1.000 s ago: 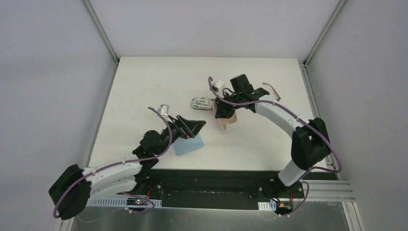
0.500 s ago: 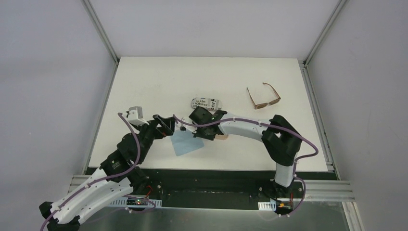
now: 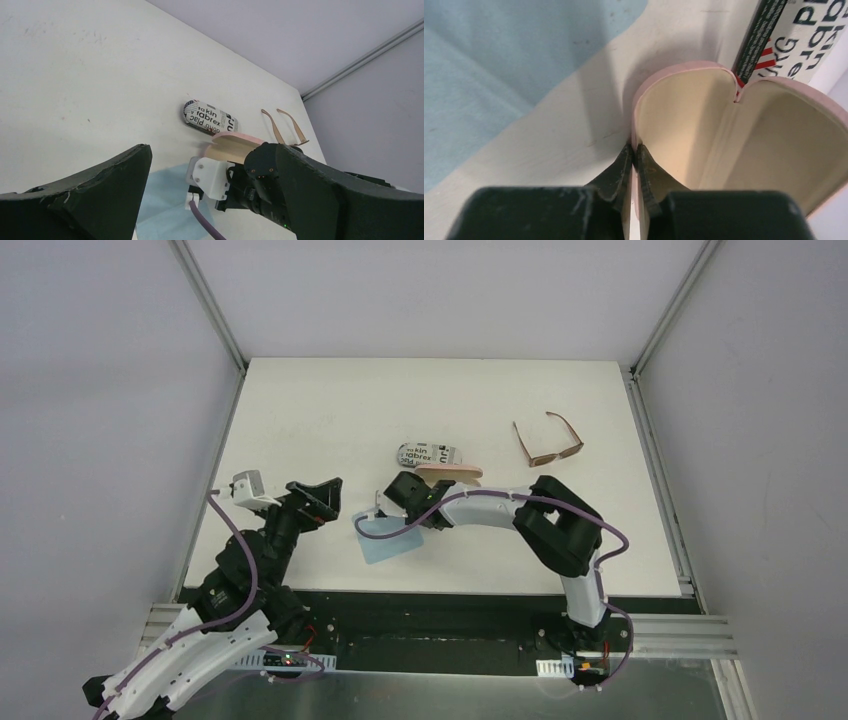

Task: Organize the sunglasses
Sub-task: Place the sunglasses case at the center of the board.

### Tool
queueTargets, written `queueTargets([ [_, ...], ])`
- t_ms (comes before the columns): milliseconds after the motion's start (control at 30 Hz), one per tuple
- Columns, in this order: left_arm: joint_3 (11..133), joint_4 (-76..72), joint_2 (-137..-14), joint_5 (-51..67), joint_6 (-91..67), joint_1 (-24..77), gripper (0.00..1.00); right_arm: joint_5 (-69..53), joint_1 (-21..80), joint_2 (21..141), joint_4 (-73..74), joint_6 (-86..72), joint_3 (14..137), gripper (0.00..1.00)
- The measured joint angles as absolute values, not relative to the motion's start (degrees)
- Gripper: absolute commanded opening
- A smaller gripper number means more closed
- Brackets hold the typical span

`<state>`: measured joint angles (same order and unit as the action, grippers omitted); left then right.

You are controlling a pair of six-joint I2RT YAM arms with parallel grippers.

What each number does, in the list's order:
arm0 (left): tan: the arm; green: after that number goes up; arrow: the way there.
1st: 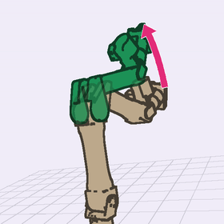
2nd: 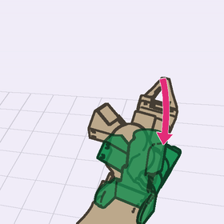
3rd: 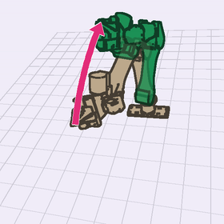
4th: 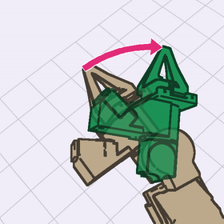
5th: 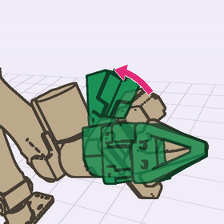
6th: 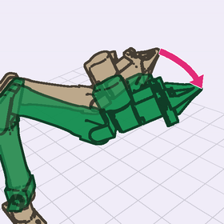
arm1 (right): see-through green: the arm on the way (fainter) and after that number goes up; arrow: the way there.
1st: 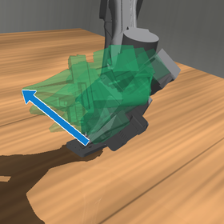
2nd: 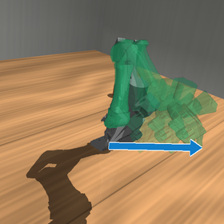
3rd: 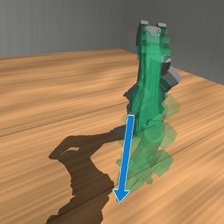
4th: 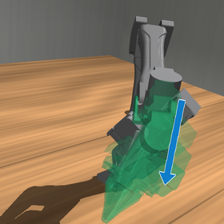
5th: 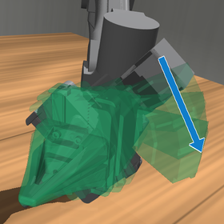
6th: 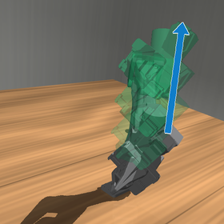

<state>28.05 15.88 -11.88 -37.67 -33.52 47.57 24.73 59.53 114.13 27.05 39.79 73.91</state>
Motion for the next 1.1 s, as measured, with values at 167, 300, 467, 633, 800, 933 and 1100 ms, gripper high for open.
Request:
queueTargets([
  [167,28.2,17.6,-10.8,-37.6,-34.2,47.6,0.97,27.2,59.5,115.2,24.3,42.6,73.9,0.17],
  [300,28.3,18.8,-10.7,-37.6,-35.0,47.6,0.98,27.3,59.5,115.2,23.7,43.6,73.9,0.25],
  [467,28.3,19.0,-10.7,-37.6,-35.4,47.6,0.98,27.8,59.5,114.8,23.0,44.3,73.6,0.32],
  [633,28.5,19.2,-10.9,-37.5,-35.4,47.6,0.99,27.2,59.5,112.6,24.4,44.1,72.6,0.37],
  [800,29.2,19.3,-11.7,-37.7,-35.1,47.6,0.99,26.3,59.5,107.4,27.2,43.4,72.8,0.43],
  [933,29.8,19.4,-15.1,-37.7,-34.4,47.6,0.98,24.4,58.8,101.2,29.9,42.0,74.1,0.44],
  [1100,33.8,22.1,-28.0,-36.7,-32.1,47.6,0.87,16.6,54.2,92.6,32.1,37.8,75.3,0.41],
])
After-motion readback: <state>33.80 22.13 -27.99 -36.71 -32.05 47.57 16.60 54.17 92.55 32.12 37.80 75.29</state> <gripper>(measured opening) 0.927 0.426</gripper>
